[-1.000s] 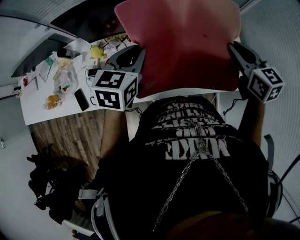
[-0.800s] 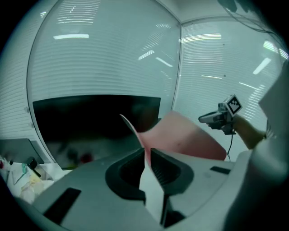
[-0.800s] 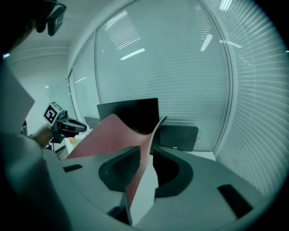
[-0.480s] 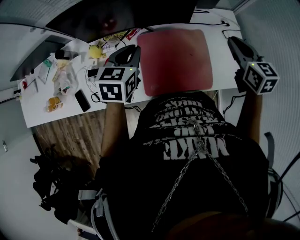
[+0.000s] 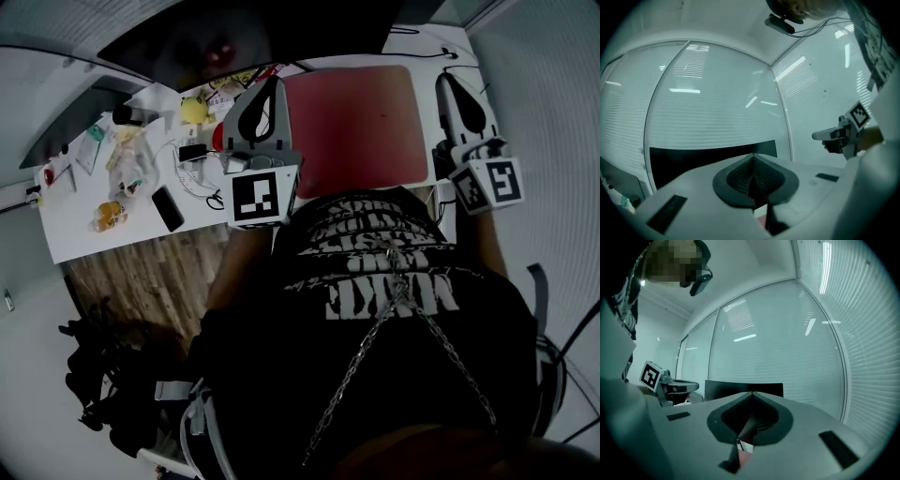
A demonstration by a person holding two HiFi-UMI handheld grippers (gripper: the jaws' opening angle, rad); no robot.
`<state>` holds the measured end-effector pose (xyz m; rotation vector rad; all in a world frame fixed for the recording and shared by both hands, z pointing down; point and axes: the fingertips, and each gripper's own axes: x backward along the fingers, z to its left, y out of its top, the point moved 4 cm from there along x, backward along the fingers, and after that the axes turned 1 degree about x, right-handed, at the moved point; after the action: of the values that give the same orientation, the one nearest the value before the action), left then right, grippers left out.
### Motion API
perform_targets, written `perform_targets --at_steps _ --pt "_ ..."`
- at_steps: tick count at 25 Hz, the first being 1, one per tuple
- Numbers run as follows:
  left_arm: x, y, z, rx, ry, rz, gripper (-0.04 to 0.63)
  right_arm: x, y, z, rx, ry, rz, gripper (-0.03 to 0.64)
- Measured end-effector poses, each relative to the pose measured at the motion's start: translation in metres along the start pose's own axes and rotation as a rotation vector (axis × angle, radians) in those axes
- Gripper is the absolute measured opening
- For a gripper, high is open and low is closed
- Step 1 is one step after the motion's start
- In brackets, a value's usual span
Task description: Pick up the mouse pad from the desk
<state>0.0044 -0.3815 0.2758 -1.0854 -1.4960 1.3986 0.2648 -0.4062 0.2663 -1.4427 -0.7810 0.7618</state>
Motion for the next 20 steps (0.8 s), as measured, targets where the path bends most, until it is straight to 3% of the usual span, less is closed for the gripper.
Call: perform_targets --at_steps 9,13,20 --pt "0.0 -0.016 0.008 0.023 -0.078 0.043 0.008 0.003 -0.006 0.016 0.046 -0.021 0.022 0.0" --pt "-0.002 -0.029 0.007 0.077 -0.115 0.07 0.008 0.005 -0.016 0.012 -0.03 -0.052 0.042 0.0" --pt "-0.008 -0.05 0.004 0.098 -0.106 0.121 0.008 0.017 -0.023 0.004 -0.025 -0.055 0.055 0.0"
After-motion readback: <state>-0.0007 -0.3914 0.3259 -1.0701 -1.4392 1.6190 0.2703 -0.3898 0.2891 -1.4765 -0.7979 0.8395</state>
